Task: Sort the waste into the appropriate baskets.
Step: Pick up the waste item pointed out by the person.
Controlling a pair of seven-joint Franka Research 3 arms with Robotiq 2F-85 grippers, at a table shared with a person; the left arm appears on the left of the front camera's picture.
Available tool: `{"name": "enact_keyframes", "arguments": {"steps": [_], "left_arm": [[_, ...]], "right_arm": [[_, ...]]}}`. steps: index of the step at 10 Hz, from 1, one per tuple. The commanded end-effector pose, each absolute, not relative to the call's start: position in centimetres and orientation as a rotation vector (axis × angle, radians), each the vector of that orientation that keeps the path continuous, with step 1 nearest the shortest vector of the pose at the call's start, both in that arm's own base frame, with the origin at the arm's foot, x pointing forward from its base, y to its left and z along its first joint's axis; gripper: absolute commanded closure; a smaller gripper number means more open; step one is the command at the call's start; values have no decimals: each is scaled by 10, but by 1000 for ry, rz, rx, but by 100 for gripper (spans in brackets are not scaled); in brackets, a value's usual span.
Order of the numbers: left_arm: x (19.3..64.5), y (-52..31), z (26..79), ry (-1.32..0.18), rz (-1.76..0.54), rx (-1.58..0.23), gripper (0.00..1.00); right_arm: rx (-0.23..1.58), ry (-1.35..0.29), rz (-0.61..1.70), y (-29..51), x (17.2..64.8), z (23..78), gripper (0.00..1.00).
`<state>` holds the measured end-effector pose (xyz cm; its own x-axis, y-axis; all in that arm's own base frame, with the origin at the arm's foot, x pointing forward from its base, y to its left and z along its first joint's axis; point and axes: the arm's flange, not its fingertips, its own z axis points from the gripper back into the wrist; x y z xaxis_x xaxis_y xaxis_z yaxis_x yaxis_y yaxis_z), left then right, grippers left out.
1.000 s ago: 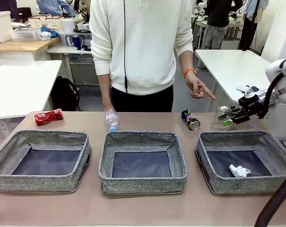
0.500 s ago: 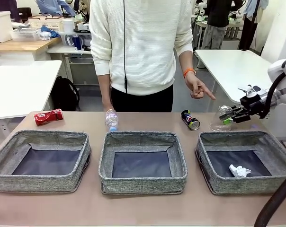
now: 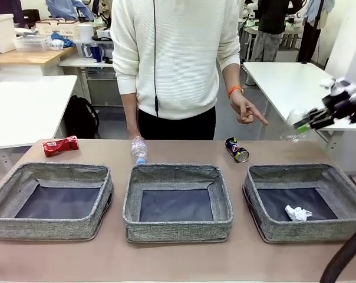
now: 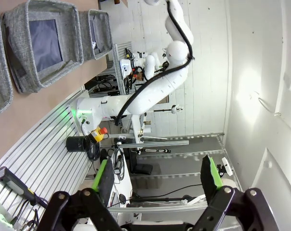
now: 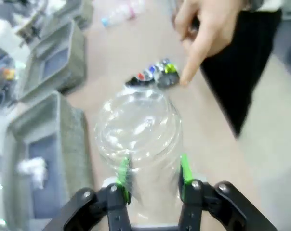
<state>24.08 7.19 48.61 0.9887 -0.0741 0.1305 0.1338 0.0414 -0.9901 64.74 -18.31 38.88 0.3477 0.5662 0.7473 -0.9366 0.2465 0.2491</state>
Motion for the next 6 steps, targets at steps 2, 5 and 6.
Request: {"name": "enact_keyframes", "arguments": {"steps": [2,5,6], "left_arm": [[240,71,488,-57,-170,-1533,7],[240,71,488,-57,-170,-1533,7],[240,71,488,-57,-170,-1533,7]], "right_arm": [[362,-192,654,-136,572,460,54],[149,115,531,-128,565,444,54],[210,25,651,-132,574,441,54]]}}
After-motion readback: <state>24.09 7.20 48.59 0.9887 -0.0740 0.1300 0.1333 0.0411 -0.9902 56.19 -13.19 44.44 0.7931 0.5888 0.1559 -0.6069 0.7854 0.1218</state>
